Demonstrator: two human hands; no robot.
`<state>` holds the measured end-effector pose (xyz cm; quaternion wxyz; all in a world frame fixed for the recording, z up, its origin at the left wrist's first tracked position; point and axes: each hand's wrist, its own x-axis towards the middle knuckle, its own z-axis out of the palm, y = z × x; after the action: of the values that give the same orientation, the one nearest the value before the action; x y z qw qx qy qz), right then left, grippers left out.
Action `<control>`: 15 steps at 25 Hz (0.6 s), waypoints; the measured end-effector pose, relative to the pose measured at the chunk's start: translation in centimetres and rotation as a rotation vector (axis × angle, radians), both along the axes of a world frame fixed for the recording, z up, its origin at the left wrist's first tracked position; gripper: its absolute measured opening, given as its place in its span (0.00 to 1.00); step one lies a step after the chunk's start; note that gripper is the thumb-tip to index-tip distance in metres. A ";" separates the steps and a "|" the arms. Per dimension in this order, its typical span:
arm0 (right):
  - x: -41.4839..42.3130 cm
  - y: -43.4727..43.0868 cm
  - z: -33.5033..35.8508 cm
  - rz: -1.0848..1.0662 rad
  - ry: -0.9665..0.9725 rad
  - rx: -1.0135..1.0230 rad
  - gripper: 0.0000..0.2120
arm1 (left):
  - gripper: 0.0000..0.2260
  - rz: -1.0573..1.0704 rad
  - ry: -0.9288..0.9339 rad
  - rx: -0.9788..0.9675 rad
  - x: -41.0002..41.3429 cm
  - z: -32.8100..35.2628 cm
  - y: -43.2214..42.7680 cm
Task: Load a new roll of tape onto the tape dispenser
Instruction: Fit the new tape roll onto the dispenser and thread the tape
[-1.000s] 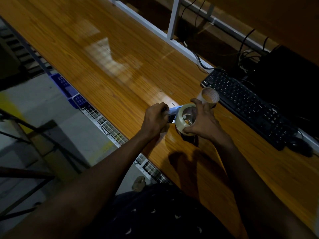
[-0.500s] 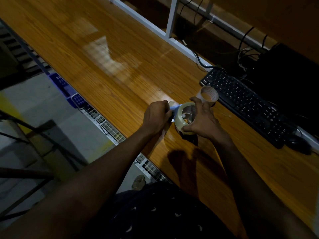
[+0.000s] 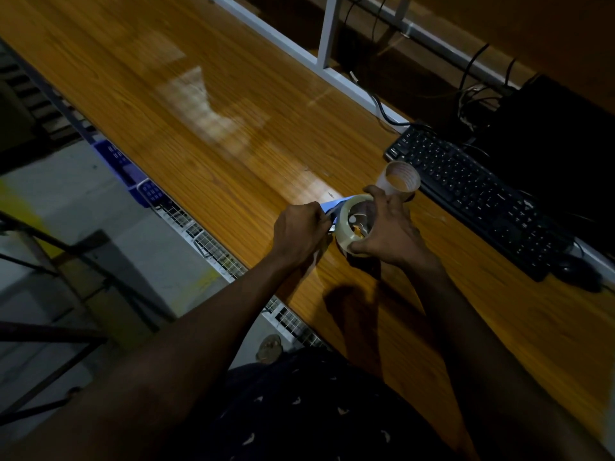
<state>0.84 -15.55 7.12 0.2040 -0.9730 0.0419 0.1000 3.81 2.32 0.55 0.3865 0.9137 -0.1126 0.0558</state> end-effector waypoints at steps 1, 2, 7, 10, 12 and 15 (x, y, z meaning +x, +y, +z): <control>-0.1 0.0 -0.1 0.005 0.004 -0.007 0.50 | 0.12 -0.006 -0.011 0.021 -0.2 0.0 0.0; -0.2 -0.1 -0.3 0.010 0.011 -0.009 0.50 | 0.13 -0.011 -0.022 0.045 -0.5 0.0 -0.1; -0.2 -0.2 -0.9 0.030 0.037 -0.023 0.50 | 0.14 -0.012 -0.022 0.099 -0.9 -0.3 0.1; -0.1 -0.2 -1.1 0.042 0.067 -0.048 0.51 | 0.15 -0.010 -0.019 0.126 -1.0 -0.1 0.0; 0.0 -0.2 -1.5 0.051 0.098 -0.081 0.52 | 0.16 -0.014 -0.017 0.156 -1.1 -0.5 0.1; 0.2 -0.1 -2.0 0.093 0.132 -0.105 0.51 | 0.16 -0.043 0.008 0.234 -0.8 -1.5 0.8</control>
<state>1.03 -15.69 5.15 0.1445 -0.9745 0.0150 0.1712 3.00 3.13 -0.95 0.2789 0.9501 -0.1365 0.0305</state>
